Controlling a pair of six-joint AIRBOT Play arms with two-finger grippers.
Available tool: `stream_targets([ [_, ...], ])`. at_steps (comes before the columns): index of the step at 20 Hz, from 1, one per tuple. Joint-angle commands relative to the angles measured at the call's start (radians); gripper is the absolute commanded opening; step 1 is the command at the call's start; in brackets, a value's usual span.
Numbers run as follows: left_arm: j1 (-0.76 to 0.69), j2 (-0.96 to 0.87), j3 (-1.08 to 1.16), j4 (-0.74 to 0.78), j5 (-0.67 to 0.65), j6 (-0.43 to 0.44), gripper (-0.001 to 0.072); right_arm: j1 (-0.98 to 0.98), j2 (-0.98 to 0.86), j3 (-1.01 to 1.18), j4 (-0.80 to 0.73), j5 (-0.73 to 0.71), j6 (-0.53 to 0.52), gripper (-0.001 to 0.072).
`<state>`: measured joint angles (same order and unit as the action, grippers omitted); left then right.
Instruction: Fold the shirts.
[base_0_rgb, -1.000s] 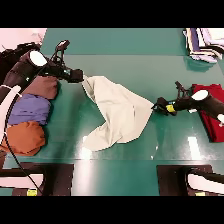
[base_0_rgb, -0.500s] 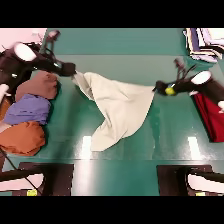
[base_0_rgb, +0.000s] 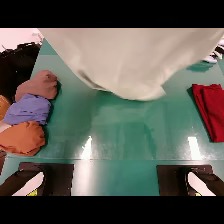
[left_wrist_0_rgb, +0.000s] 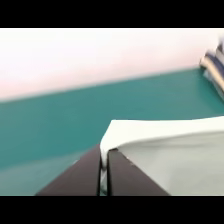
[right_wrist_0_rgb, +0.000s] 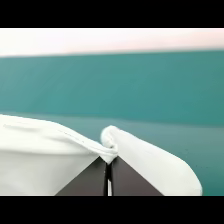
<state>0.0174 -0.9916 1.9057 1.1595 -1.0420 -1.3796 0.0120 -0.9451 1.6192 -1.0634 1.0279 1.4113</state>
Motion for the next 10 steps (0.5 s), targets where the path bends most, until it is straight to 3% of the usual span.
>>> stream_targets([
  [1, 0.005, 0.117, 0.122, 0.009, 0.003, 0.000, 0.0024, -0.055, 0.118, 0.112, -0.014, 0.053, -0.002, 0.0018],
  [6, 0.005, 0.173, 0.182, 0.006, 0.017, -0.008, 0.0024, -0.178, 0.180, 0.220, -0.013, 0.111, -0.003, 0.0018],
  [10, 0.005, 0.146, 0.172, 0.007, 0.000, -0.008, 0.0024, -0.245, 0.111, 0.335, -0.005, 0.217, -0.002, 0.0017],
])
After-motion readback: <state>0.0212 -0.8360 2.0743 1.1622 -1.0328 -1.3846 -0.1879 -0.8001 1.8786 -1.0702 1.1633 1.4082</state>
